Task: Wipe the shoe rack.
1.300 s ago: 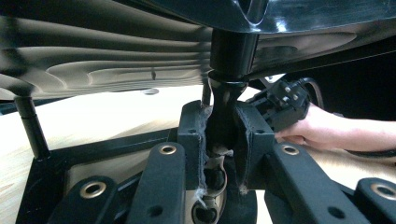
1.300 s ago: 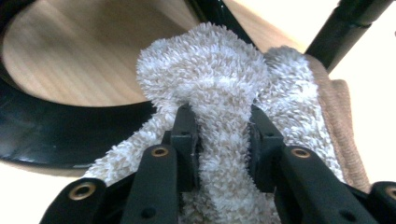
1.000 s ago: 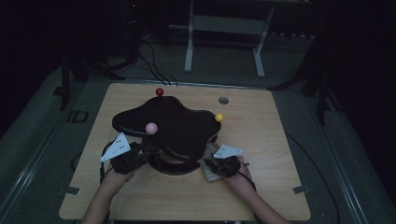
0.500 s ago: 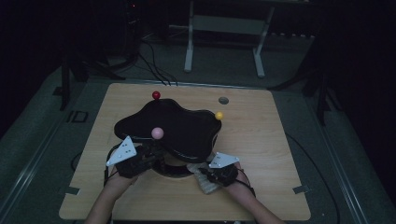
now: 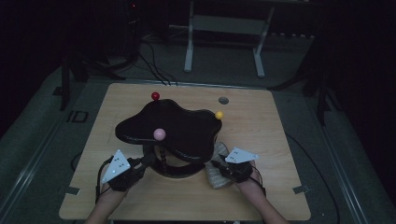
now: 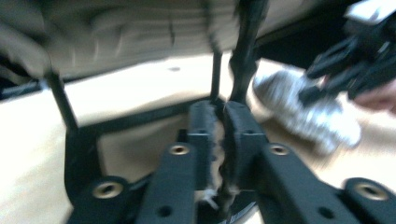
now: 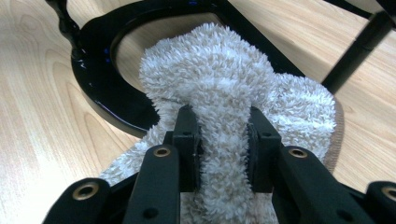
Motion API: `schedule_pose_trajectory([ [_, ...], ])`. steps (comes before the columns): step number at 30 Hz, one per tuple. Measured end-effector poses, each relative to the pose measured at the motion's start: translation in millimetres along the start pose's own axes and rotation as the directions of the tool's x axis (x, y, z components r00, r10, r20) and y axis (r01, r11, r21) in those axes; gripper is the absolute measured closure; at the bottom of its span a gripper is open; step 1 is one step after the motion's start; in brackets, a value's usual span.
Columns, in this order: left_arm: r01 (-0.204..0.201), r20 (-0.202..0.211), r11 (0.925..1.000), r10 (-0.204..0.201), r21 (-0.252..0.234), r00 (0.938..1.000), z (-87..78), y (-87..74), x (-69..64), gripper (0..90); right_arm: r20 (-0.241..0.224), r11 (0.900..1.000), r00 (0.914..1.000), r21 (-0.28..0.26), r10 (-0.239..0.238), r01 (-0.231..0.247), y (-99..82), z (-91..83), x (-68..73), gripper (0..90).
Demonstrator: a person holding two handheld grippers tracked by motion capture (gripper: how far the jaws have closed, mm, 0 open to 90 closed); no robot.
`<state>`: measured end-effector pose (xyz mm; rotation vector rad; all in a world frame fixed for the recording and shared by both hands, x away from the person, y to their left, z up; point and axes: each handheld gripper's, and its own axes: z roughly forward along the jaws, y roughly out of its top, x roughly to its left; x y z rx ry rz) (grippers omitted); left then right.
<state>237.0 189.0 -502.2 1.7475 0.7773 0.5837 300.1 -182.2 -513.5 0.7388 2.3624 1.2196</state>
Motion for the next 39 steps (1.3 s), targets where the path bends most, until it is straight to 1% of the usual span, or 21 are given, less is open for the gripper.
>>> schedule_pose_trajectory([
  [1,0.0,0.0,1.0,0.0,0.0,1.0,0.0,0.0,0.0,86.7,0.0,1.0,1.0,0.0,0.0,0.0,0.0,0.0,0.0,70.3],
  [2,0.009,-0.025,0.9993,-0.008,0.037,0.9997,10.6,-12.6,-1.9,88.4,0.002,1.0,1.0,0.005,0.007,-0.007,-1.8,-0.9,-1.0,70.4],
  [3,0.01,-0.036,0.9992,-0.008,0.038,0.9993,14.3,-16.5,-3.1,88.4,0.005,0.9999,0.9999,0.003,0.011,-0.011,-2.9,-1.7,-1.1,70.4],
  [4,0.031,-0.037,0.9986,-0.029,0.042,0.9989,20.4,-22.4,-4.5,88.4,0.004,0.9999,0.9999,0.002,0.015,-0.015,-3.4,-2.3,-0.9,70.4],
  [6,0.038,-0.038,0.998,-0.036,0.05,0.9986,24.4,-25.4,-5.6,88.4,0.0,0.9996,0.9997,-0.005,0.026,-0.026,-5.2,-3.7,-0.9,70.3],
  [7,0.031,-0.052,0.997,-0.027,0.07,0.9983,30.4,-29.6,-8.0,88.3,-0.001,0.9995,0.9995,-0.005,0.031,-0.031,-6.3,-4.1,-1.0,70.4],
  [8,0.051,-0.049,0.9956,-0.048,0.078,0.9976,35.8,-33.5,-9.8,88.5,0.0,0.9993,0.9994,-0.004,0.036,-0.036,-7.1,-4.5,-1.1,70.3],
  [12,0.064,-0.062,0.9955,-0.06,0.07,0.9963,38.3,-36.0,-11.5,88.5,0.003,0.9992,0.9992,-0.004,0.041,-0.041,-9.7,-6.2,-0.9,70.4],
  [16,0.076,-0.059,0.9957,-0.073,0.054,0.9956,41.0,-36.6,-17.7,88.5,0.001,0.9982,0.9982,-0.007,0.06,-0.06,-12.7,-8.1,-1.2,70.3],
  [17,0.064,-0.05,0.9963,-0.061,0.058,0.9969,42.6,-36.0,-20.4,88.4,0.003,0.9983,0.9983,-0.007,0.058,-0.058,-12.5,-8.2,-0.9,70.3],
  [18,0.049,-0.059,0.9973,-0.046,0.054,0.9972,45.3,-35.0,-26.4,88.4,0.005,0.9983,0.9983,-0.008,0.058,-0.058,-12.3,-8.3,-1.0,70.3],
  [21,0.043,-0.056,0.9974,-0.04,0.059,0.9976,47.8,-34.1,-29.0,88.2,0.005,0.9986,0.9986,-0.007,0.052,-0.052,-11.5,-8.5,-0.3,70.3],
  [22,0.034,-0.046,0.9973,-0.031,0.066,0.9984,54.8,-32.6,-36.9,88.1,0.004,0.9988,0.9988,-0.005,0.048,-0.048,-10.8,-8.7,0.8,70.3],
  [25,0.033,-0.014,0.9974,-0.032,0.064,0.9994,59.3,-31.7,-44.8,88.2,0.002,0.9985,0.9985,-0.01,0.055,-0.055,-10.2,-9.5,1.5,70.4],
  [26,0.024,0.01,0.997,-0.025,0.073,0.9996,61.3,-30.6,-47.8,88.1,0.002,0.9985,0.9986,-0.012,0.053,-0.053,-10.0,-10.0,1.8,70.3],
  [28,0.012,0.027,0.9969,-0.014,0.077,0.9995,63.1,-29.2,-53.9,88.1,0.002,0.9987,0.9988,-0.014,0.049,-0.049,-9.6,-10.8,2.1,70.3],
  [31,0.015,0.064,0.9966,-0.02,0.082,0.9978,68.1,-27.8,-64.3,87.5,0.004,0.9986,0.9987,-0.017,0.051,-0.051,-10.2,-12.0,1.6,70.4],
  [34,-0.021,0.098,0.9958,0.012,0.089,0.9952,72.8,-26.2,-72.8,85.3,0.01,0.9982,0.9982,-0.015,0.059,-0.059,-11.7,-12.8,-0.2,70.3],
  [36,-0.012,0.099,0.9965,0.003,0.083,0.9951,74.2,-24.5,-79.2,84.4,0.011,0.9979,0.9979,-0.014,0.063,-0.063,-12.1,-13.3,-1.0,70.3],
  [38,-0.04,0.144,0.9965,0.029,0.073,0.9892,75.0,-22.8,-79.7,83.3,0.014,0.998,0.998,-0.016,0.061,-0.061,-12.1,-14.1,-1.2,70.3],
  [39,-0.044,0.152,0.9965,0.033,0.071,0.9879,73.4,-22.6,-79.6,82.4,0.016,0.9977,0.9977,-0.018,0.066,-0.065,-12.1,-14.3,-1.7,70.4],
])
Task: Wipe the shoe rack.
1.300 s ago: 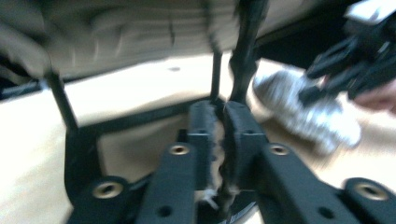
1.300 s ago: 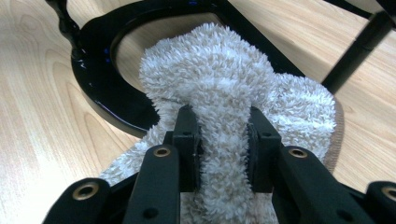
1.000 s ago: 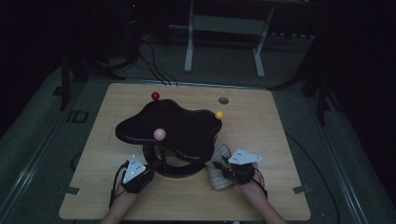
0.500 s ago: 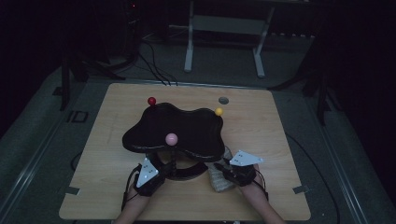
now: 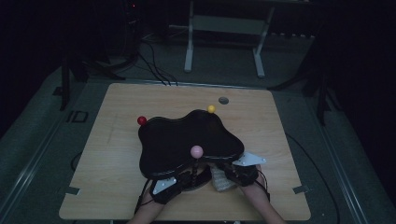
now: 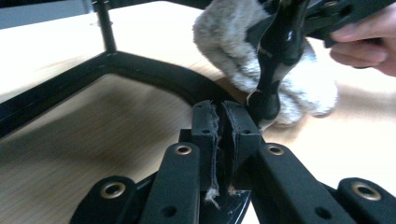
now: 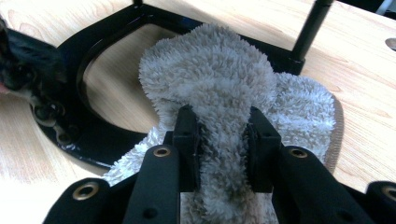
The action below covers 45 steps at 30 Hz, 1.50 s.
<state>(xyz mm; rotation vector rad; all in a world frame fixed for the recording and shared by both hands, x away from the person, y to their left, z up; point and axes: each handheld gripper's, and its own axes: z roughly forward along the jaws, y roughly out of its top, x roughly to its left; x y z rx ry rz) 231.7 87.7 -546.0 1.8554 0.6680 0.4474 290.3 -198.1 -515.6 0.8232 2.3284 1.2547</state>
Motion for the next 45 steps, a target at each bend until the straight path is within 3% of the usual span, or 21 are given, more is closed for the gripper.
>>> schedule_pose_trajectory([
  [5,0.024,-0.009,0.9997,-0.024,0.003,0.9997,-18.7,-5.7,2.8,69.8,0.0,1.0,1.0,-0.003,0.002,-0.002,-1.1,-1.7,-1.6,70.4],
  [6,0.059,-0.051,0.9981,-0.058,0.016,0.997,-25.4,-9.0,2.0,64.5,0.001,1.0,1.0,-0.006,0.005,-0.005,-1.2,-2.4,-1.9,70.3],
  [7,0.042,-0.052,0.9988,-0.041,0.025,0.9978,-28.7,-10.9,4.6,58.6,0.002,1.0,1.0,-0.005,0.003,-0.003,-1.3,-3.2,-1.5,70.3],
  [9,0.032,-0.098,0.9977,-0.026,0.059,0.9948,-36.6,-18.2,9.3,50.7,0.0,1.0,1.0,-0.009,0.0,0.0,-1.7,-4.3,-0.7,70.3],
  [11,0.06,-0.121,0.9961,-0.052,0.063,0.9912,-46.2,-25.6,19.3,46.2,-0.002,1.0,1.0,-0.01,0.001,-0.001,-2.2,-5.0,-0.1,70.3],
  [12,0.087,-0.15,0.9943,-0.077,0.062,0.9857,-51.7,-29.2,26.4,46.0,-0.003,0.9999,1.0,-0.01,0.002,-0.002,-2.3,-5.2,0.4,70.3],
  [14,0.1,-0.182,0.9931,-0.087,0.061,0.9794,-59.0,-33.0,37.0,43.4,-0.006,1.0,1.0,-0.008,-0.003,0.003,-2.4,-5.8,2.4,70.3],
  [18,0.138,-0.248,0.9899,-0.126,0.031,0.9605,-70.7,-34.1,64.8,43.5,-0.021,0.9998,0.9998,-0.018,0.0,-0.001,-1.2,-10.3,7.5,70.3],
  [19,0.159,-0.259,0.9871,-0.149,0.019,0.9543,-71.9,-33.4,72.4,43.5,-0.026,0.9998,0.9997,-0.021,-0.002,0.001,-0.9,-11.6,9.2,70.3],
  [23,0.19,-0.351,0.9815,-0.168,0.027,0.921,-67.7,-30.5,103.8,43.0,-0.032,0.9995,0.9994,-0.031,-0.011,0.01,0.1,-18.6,16.9,70.2],
  [24,0.18,-0.361,0.9829,-0.155,0.038,0.9198,-65.3,-30.0,110.1,42.4,-0.034,0.9993,0.9993,-0.035,-0.016,0.015,0.6,-21.0,18.7,70.3],
  [26,0.176,-0.393,0.9835,-0.147,0.04,0.9077,-61.4,-28.8,120.5,42.2,-0.036,0.9991,0.9992,-0.037,-0.019,0.018,1.2,-24.0,20.9,70.3],
  [28,0.19,-0.39,0.9814,-0.164,0.028,0.906,-59.1,-28.2,127.1,39.5,-0.048,0.9991,0.9988,-0.041,-0.015,0.013,1.2,-26.7,23.4,70.2],
  [29,0.202,-0.398,0.9793,-0.182,0.009,0.899,-54.3,-26.5,140.8,39.6,-0.053,0.999,0.9984,-0.041,-0.018,0.016,0.7,-28.5,25.4,70.3],
  [30,0.208,-0.393,0.9782,-0.189,0.006,0.9002,-52.5,-26.0,145.0,39.6,-0.058,0.999,0.9981,-0.041,-0.019,0.017,0.1,-29.7,27.0,70.3],
  [31,0.208,-0.404,0.978,-0.19,0.0,0.8945,-49.9,-25.3,149.4,39.6,-0.06,0.999,0.998,-0.041,-0.019,0.016,-0.3,-30.5,28.2,70.3],
  [34,0.218,-0.381,0.9757,-0.211,-0.025,0.9004,-42.7,-22.8,160.2,39.9,-0.068,0.9988,0.9973,-0.042,-0.026,0.023,-0.3,-35.4,34.5,70.3],
  [37,0.184,-0.371,0.9827,-0.177,-0.017,0.9116,-34.0,-19.5,165.4,40.7,-0.082,0.9976,0.9957,-0.058,-0.041,0.037,2.8,-41.8,40.9,70.3],
  [40,0.181,-0.358,0.9834,-0.175,-0.018,0.9173,-27.3,-16.0,170.7,41.0,-0.115,0.9942,0.9909,-0.09,-0.069,0.058,11.3,-50.9,51.8,70.3],
  [41,0.171,-0.374,0.985,-0.167,-0.024,0.9124,-25.6,-15.0,171.5,41.1,-0.119,0.992,0.9894,-0.105,-0.083,0.071,15.4,-54.2,55.9,70.2],
  [45,0.185,-0.345,0.9817,-0.19,-0.048,0.9191,-20.3,-10.7,176.3,47.6,-0.128,0.9755,0.9856,-0.204,-0.11,0.083,34.7,-66.1,66.6,70.1],
])
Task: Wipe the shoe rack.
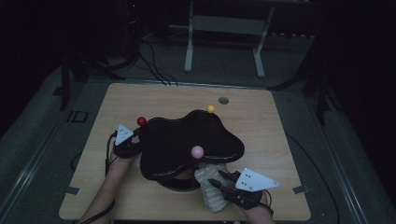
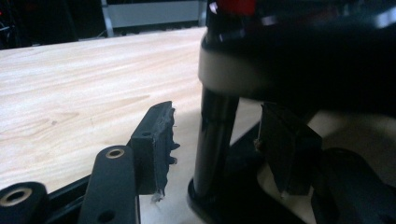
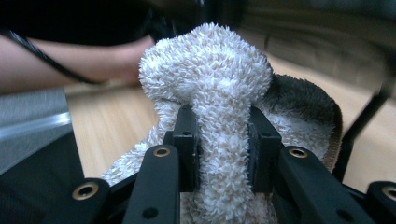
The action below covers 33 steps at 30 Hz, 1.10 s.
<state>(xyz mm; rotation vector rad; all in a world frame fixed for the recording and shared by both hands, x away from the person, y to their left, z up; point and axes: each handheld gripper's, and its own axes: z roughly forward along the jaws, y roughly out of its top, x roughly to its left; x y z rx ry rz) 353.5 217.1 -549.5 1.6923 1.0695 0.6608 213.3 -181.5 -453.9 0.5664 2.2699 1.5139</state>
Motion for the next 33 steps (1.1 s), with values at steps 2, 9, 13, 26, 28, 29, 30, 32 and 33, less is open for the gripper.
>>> schedule_pose_trajectory([
  [2,-0.01,0.006,0.9999,0.01,0.0,0.9999,1.4,1.3,-0.5,56.1,0.002,0.9998,1.0,-0.02,-0.006,0.006,4.6,0.5,1.3,69.8],
  [9,-0.002,-0.019,0.9996,0.002,-0.028,0.9998,4.8,3.9,-1.2,73.3,0.0,0.9968,1.0,-0.08,-0.004,0.004,19.6,27.6,8.4,51.6],
  [13,-0.013,-0.027,0.9997,0.013,-0.02,0.9995,4.2,4.5,-1.6,74.0,0.04,0.9957,0.9992,-0.092,-0.007,0.01,22.4,40.1,12.4,49.8],
  [26,-0.036,0.031,0.9994,0.036,-0.004,0.9989,-13.3,-1.0,-6.7,74.2,0.086,0.9973,0.996,-0.07,0.025,-0.019,17.7,30.5,-16.1,61.2],
  [28,-0.042,0.047,0.9991,0.042,0.001,0.998,-16.0,-1.8,-9.1,74.2,0.111,0.9967,0.9932,-0.077,0.036,-0.028,15.6,27.7,-25.1,60.6],
  [29,-0.047,0.059,0.9989,0.047,0.004,0.9971,-17.5,-2.3,-10.0,74.2,0.123,0.9965,0.9917,-0.078,0.039,-0.03,15.0,26.8,-28.4,60.4],
  [30,-0.056,0.073,0.9984,0.055,0.005,0.9958,-19.4,-2.9,-11.4,74.2,0.135,0.9964,0.99,-0.078,0.043,-0.032,14.1,25.9,-33.6,60.4],
  [32,-0.07,0.101,0.9975,0.069,0.009,0.9925,-21.9,-3.5,-12.8,74.2,0.143,0.9963,0.9882,-0.074,0.054,-0.044,12.9,23.6,-45.3,60.6],
  [33,-0.077,0.113,0.997,0.075,0.011,0.9908,-23.1,-3.7,-13.8,74.3,0.145,0.9961,0.9877,-0.075,0.059,-0.048,12.0,22.6,-51.0,60.9],
])
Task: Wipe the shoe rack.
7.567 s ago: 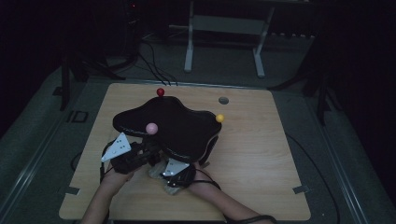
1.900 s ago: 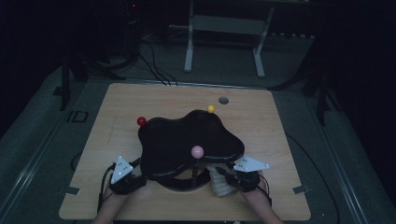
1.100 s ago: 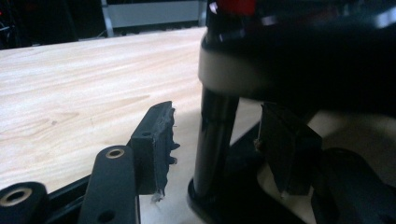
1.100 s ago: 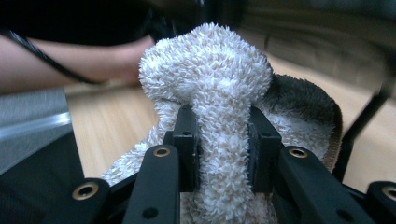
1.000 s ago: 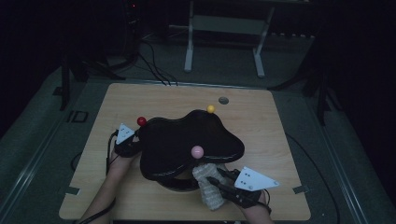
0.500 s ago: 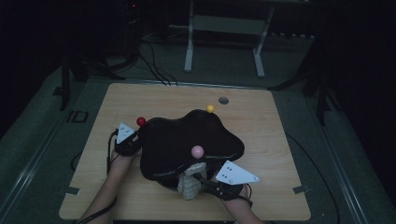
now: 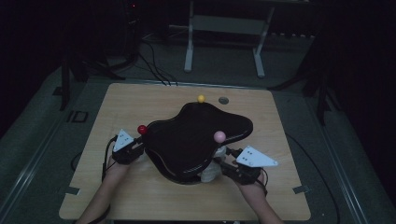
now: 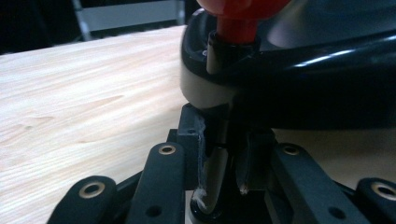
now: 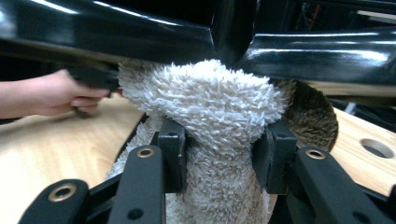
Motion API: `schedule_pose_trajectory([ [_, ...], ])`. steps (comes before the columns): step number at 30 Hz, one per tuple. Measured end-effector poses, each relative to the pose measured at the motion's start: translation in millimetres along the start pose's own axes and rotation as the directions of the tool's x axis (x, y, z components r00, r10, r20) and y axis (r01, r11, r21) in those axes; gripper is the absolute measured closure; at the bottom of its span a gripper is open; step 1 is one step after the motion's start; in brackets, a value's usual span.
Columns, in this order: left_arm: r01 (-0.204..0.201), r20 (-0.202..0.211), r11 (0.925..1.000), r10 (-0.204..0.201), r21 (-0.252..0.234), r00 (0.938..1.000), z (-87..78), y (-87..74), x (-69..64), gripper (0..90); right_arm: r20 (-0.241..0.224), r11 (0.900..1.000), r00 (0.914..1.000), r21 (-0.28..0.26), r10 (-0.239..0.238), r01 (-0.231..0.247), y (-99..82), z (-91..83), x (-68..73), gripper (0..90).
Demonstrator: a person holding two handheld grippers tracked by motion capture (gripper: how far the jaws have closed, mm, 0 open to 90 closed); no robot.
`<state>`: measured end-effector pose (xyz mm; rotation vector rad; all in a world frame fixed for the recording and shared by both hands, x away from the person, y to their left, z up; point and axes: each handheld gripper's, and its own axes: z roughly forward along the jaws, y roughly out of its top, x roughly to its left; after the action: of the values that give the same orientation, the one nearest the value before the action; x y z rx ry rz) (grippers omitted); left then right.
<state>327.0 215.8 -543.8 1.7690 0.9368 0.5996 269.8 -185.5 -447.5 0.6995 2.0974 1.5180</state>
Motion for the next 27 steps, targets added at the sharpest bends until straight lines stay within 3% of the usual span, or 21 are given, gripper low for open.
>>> schedule_pose_trajectory([
  [6,-0.027,0.081,0.9996,0.026,0.003,0.9964,-8.4,-3.5,-6.7,74.2,0.0,0.9999,0.9999,0.003,-0.014,0.014,-1.2,1.5,-28.3,61.9],
  [13,-0.084,0.183,0.9965,0.082,0.006,0.9797,-19.3,-7.5,-16.9,74.2,0.0,0.9998,1.0,0.017,-0.007,0.007,0.1,4.0,-54.4,63.8],
  [16,-0.062,0.182,0.998,0.058,0.014,0.9816,-21.8,-7.9,-19.1,72.5,-0.01,0.9998,0.9999,0.019,-0.008,0.008,0.0,3.8,-57.3,64.4],
  [19,-0.047,0.178,0.9984,0.041,0.03,0.9831,-29.7,-10.3,-20.6,58.5,-0.009,0.9996,0.9999,0.024,-0.01,0.011,0.5,3.6,-57.1,64.5],
  [24,-0.04,0.133,0.9988,0.036,0.028,0.9905,-58.3,-13.6,-19.2,50.3,-0.008,0.9996,0.9999,0.025,-0.015,0.015,0.5,3.5,-57.1,64.1],
  [27,-0.024,0.098,0.9996,0.023,0.012,0.995,-74.3,-3.0,-16.2,45.1,-0.01,0.9994,0.9998,0.028,-0.018,0.019,1.1,3.7,-57.4,63.7],
])
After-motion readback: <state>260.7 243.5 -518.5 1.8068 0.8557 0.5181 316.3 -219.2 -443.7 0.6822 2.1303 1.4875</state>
